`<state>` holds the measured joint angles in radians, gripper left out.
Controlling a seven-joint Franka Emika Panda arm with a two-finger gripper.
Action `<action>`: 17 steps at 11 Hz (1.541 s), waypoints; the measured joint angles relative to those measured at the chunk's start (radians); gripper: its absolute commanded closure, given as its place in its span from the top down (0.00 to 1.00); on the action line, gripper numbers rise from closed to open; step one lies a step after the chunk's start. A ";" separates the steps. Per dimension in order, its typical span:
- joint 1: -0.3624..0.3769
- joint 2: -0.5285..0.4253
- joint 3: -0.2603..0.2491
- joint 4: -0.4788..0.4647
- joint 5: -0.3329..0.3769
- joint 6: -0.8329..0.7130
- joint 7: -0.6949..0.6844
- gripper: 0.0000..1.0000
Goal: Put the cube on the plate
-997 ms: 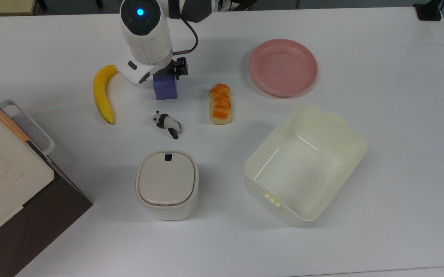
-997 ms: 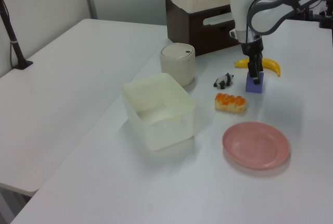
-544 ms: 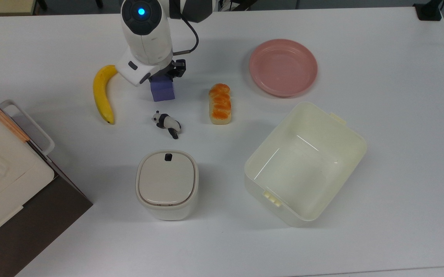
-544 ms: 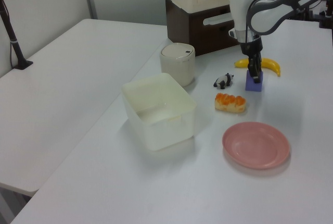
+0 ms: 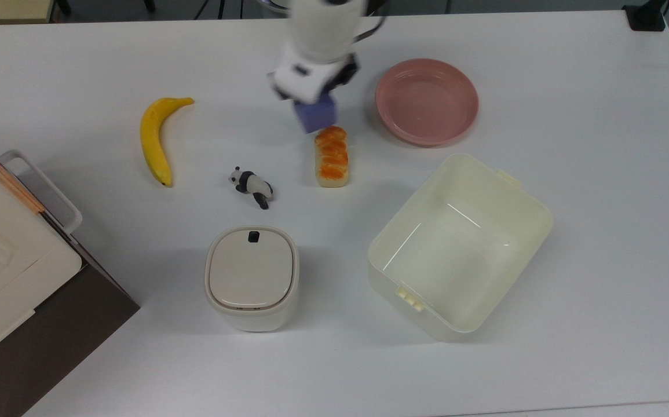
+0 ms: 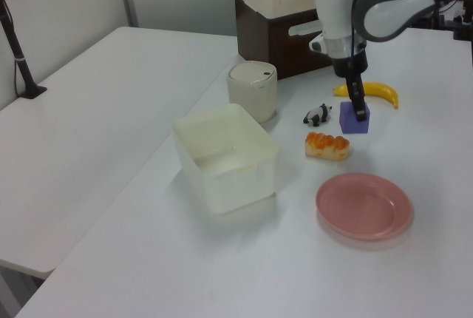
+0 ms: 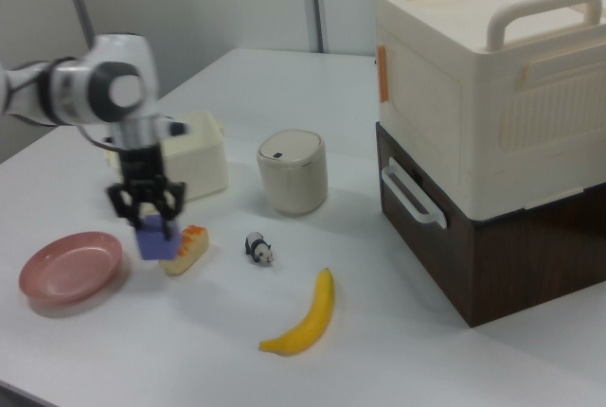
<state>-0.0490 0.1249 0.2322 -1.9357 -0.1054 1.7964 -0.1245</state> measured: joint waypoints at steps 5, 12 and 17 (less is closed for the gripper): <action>0.230 0.013 0.107 -0.012 0.000 -0.002 0.174 0.53; 0.307 0.078 0.095 0.005 -0.014 0.060 0.252 1.00; 0.084 0.066 0.079 0.203 -0.021 -0.051 0.259 1.00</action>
<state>0.0352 0.1910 0.3112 -1.7324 -0.1265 1.7450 0.1347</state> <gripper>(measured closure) 0.000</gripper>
